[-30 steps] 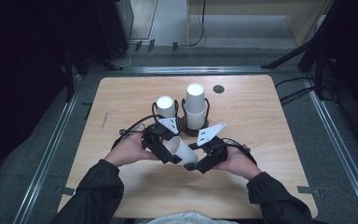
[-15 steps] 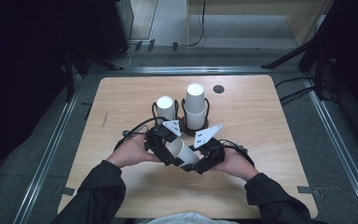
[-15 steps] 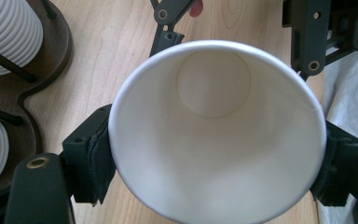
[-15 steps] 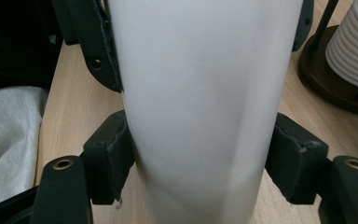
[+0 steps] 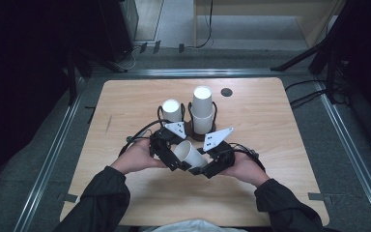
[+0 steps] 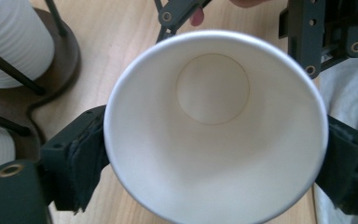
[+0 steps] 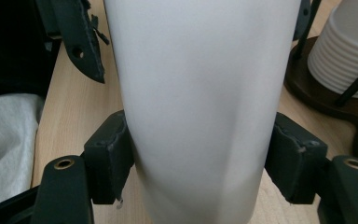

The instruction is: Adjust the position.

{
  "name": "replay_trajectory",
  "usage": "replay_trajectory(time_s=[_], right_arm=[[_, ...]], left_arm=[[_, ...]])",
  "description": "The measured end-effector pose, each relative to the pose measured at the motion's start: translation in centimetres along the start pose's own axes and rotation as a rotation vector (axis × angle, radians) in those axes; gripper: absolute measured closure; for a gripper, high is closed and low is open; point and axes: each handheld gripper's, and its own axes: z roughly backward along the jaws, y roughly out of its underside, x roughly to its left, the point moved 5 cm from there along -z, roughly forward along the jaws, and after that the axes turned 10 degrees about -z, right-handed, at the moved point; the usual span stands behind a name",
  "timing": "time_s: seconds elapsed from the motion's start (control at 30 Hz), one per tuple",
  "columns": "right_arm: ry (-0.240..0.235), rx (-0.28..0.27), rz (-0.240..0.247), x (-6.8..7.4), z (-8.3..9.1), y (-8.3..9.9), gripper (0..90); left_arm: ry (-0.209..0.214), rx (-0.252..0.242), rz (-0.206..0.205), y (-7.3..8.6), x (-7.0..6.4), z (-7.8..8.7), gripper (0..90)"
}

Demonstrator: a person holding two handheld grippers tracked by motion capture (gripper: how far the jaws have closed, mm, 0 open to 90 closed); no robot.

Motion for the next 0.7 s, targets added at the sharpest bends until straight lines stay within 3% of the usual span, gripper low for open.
replay_trajectory(time_s=[0.2,0.3,0.57,0.7], right_arm=[[0.004,-0.028,-0.01,-0.2,0.6,-0.3,30.8],[0.005,-0.047,-0.011,-0.2,1.0,-0.5,30.9],[0.0,-0.08,-0.01,-0.1,1.7,-1.0,30.9],[0.001,-0.089,-0.002,0.2,2.1,-1.3,30.9]], left_arm=[[-0.016,-0.049,0.005,-0.1,0.1,0.6,7.6],[-0.01,-0.105,0.019,-0.2,0.0,1.1,7.6],[-0.029,-0.172,0.025,0.1,-0.1,1.8,7.6],[-0.03,-0.231,0.045,0.4,-0.3,2.3,7.6]])
